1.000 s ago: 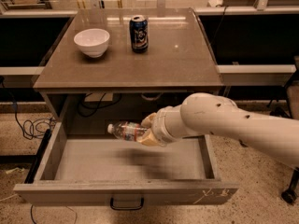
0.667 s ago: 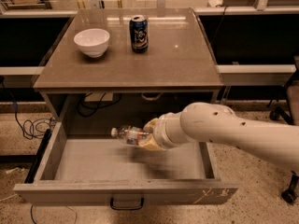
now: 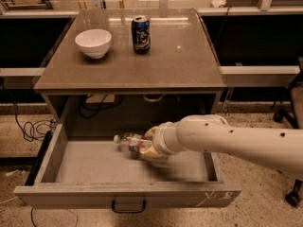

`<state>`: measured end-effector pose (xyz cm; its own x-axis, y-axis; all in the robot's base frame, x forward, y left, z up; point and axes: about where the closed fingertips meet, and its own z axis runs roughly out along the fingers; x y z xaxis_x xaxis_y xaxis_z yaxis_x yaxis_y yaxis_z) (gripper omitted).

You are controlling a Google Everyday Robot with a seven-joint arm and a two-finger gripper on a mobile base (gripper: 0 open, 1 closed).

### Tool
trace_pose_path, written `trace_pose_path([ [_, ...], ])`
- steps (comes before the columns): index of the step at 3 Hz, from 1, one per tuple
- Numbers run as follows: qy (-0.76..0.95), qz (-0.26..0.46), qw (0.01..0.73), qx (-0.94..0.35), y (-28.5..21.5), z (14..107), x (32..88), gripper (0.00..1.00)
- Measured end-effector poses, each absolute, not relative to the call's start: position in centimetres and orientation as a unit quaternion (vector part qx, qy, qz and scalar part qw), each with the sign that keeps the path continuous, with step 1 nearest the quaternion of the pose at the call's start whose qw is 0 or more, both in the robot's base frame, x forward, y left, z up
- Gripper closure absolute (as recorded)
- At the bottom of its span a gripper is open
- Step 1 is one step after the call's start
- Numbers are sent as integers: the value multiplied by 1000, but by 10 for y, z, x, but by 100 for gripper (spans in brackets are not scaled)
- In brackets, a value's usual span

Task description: Place water bottle into top drawer

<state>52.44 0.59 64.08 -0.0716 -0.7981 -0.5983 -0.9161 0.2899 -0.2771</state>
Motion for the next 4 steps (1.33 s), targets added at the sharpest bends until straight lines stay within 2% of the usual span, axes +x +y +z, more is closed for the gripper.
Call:
trace_pose_path([
  [1,726,86,343,-590,7,641,525,81],
  [4,726,86,343,-590,7,641,525,11],
])
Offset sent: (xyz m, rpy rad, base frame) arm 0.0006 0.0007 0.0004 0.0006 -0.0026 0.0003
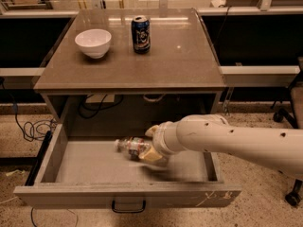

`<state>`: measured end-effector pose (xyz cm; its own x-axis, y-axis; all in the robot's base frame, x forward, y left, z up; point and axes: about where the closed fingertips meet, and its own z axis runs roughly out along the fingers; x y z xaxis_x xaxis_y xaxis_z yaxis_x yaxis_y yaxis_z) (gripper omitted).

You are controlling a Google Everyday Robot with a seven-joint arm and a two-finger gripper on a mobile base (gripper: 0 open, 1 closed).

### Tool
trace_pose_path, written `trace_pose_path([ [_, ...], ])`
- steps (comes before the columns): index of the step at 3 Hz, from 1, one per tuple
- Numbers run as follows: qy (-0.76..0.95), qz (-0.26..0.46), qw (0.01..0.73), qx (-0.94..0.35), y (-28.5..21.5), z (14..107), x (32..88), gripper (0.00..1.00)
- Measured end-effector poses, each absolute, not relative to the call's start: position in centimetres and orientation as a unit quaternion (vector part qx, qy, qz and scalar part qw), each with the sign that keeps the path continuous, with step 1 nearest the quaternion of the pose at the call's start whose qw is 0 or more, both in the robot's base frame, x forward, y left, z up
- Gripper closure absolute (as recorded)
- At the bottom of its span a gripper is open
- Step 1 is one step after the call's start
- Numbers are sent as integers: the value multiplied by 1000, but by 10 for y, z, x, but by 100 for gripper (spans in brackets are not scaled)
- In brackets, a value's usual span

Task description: Place water bottle into top drawer

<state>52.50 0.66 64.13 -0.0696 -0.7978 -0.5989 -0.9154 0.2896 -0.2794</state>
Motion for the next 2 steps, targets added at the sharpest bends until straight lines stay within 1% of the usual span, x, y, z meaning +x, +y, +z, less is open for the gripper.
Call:
trace_pose_path([
  [1,726,86,343,-590,7,641,525,0],
  [2,726,86,343,-590,7,641,525,0],
])
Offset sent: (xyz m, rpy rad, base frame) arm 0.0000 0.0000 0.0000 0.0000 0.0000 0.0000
